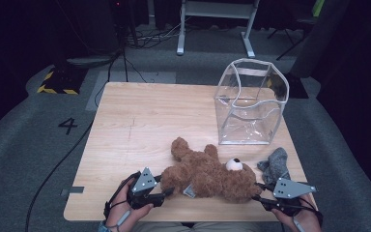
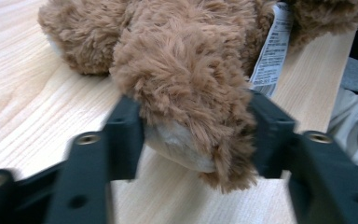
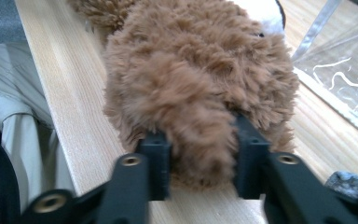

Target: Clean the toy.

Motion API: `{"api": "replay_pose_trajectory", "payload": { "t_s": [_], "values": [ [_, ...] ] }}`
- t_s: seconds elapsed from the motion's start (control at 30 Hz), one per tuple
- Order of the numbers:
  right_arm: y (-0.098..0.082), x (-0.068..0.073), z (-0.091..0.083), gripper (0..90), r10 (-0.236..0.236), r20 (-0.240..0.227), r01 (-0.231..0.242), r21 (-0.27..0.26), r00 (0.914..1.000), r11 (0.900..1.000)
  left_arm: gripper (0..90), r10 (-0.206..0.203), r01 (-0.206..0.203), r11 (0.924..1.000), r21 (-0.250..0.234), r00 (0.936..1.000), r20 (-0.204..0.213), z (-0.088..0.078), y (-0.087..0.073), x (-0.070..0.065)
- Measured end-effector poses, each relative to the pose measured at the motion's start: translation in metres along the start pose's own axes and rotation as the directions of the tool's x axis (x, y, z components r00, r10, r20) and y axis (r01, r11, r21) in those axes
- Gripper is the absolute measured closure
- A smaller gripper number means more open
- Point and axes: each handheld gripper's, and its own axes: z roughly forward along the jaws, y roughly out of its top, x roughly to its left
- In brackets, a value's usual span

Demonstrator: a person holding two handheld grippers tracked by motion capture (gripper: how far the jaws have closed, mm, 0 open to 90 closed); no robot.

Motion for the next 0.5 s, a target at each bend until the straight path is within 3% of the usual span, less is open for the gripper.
{"api": "replay_pose_trajectory", "payload": {
  "t_s": [0.07, 0.17, 0.5],
  "values": [
    [0.003, 0.002, -0.003, 75.1, -0.017, -0.001, 0.017, -0.014, 0.9998, 1.0, 67.2, 0.0, 0.0, 0.9999, 0.011, 1.0, 0.0, -0.004, 0.002, -0.001],
    [0.008, 0.003, -0.006, 76.5, -0.019, -0.004, 0.019, -0.018, 0.9998, 1.0, 71.7, -0.004, 0.004, 0.9999, 0.011, 0.9999, 0.016, -0.015, 0.008, -0.006],
    [0.018, 0.006, -0.026, 76.4, 0.033, -0.064, -0.035, -0.041, 0.9974, 0.999, 73.6, 0.016, -0.016, 0.9998, 0.007, 0.9991, 0.04, -0.048, 0.024, -0.022]
  ]
}}
